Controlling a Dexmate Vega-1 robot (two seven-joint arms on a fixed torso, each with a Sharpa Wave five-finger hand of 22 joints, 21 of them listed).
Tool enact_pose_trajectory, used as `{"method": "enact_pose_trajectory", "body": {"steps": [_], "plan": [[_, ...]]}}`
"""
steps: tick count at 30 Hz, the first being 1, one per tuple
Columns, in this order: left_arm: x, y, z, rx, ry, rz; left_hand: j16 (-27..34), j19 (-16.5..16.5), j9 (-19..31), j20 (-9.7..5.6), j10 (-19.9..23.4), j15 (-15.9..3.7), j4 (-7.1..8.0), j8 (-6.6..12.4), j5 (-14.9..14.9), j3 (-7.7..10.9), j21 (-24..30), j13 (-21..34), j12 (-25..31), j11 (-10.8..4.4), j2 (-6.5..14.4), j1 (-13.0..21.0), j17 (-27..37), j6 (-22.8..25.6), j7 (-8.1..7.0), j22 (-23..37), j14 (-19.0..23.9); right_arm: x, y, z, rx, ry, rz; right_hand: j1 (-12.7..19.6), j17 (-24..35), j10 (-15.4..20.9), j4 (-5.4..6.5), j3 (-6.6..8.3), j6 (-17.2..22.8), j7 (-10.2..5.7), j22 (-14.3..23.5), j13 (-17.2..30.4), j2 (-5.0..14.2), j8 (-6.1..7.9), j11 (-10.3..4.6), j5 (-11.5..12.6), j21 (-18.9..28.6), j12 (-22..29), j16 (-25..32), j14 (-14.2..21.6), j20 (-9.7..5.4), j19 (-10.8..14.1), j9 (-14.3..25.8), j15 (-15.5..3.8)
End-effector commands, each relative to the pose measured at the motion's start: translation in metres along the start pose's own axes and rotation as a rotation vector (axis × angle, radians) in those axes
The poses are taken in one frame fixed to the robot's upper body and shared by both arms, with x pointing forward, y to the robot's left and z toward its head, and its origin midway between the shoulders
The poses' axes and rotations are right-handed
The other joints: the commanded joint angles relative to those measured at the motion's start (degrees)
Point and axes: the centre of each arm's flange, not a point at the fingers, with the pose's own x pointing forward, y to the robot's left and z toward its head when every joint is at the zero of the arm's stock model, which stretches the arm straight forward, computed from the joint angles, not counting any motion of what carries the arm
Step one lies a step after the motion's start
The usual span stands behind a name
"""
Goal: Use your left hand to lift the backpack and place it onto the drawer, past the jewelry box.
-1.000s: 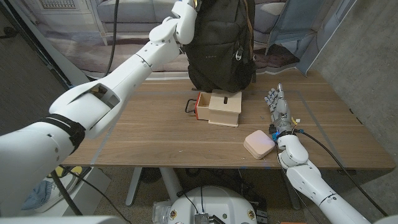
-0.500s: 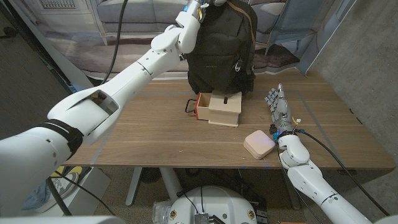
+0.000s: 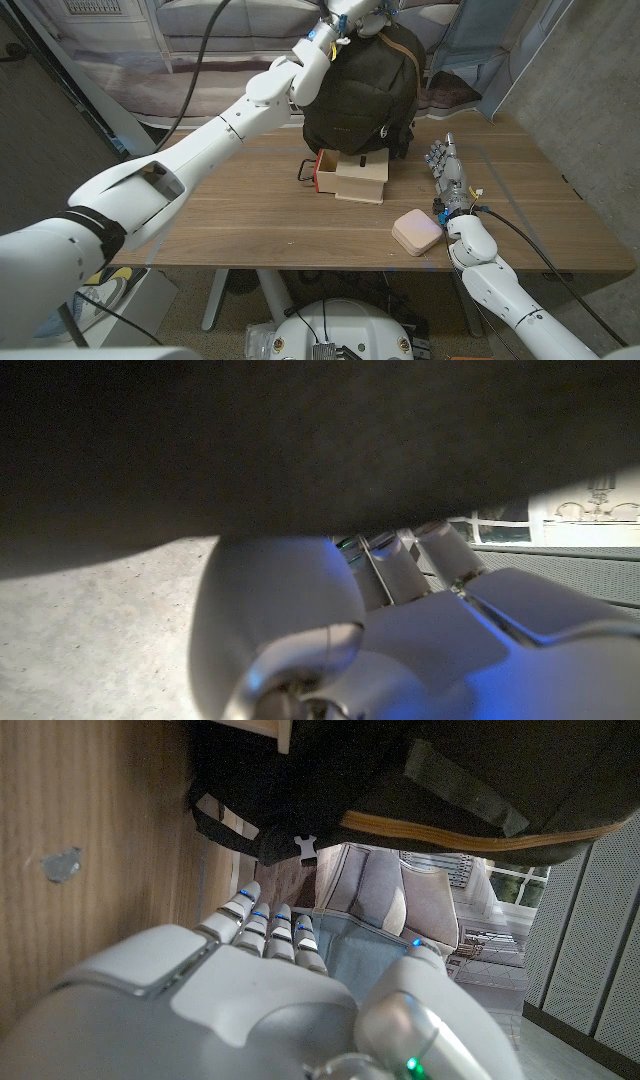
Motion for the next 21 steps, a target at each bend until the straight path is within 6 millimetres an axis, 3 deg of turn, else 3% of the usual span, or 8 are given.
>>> {"method": "enact_pose_trajectory", "body": {"steps": [1, 21], "plan": [[-0.021, -0.007, 0.023, 0.005, -0.058, -0.055, -0.1, -0.4, 0.1, -0.05, 1.1, -0.19, 7.88, 0.27, 0.4, 8.26, -0.2, 0.1, 0.3, -0.26, -0.1, 0.3, 0.0, 0.5, -0.06, 0.2, 0.4, 0.003, 0.003, 0.003, -0.006, -0.006, 0.012, 0.1, 0.2, 0.3, -0.18, -0.28, 0.3, 0.21, 0.2, 0.3, 0.34, -0.02, 0.13, 0.1, -0.1, 0.0, 0.0, 0.4, 0.15, 0.6, 0.2, 0.07], [-0.053, -0.019, 0.047, -0.104, -0.103, -0.134, 0.0, -0.5, -0.1, 0.13, 1.5, -0.12, 7.9, 0.4, 0.7, 8.42, -0.5, 0.1, 0.5, -0.57, -0.4, 0.1, -0.3, 0.9, 0.24, 0.3, 1.0, 0.007, 0.001, 0.004, -0.011, -0.004, 0.023, 0.2, 0.2, 0.4, -0.23, -0.35, 0.4, 0.22, 0.2, 0.3, 0.4, 0.01, 0.13, 0.1, -0.1, 0.0, 0.0, 0.5, 0.17, 0.6, 0.2, 0.02]]}}
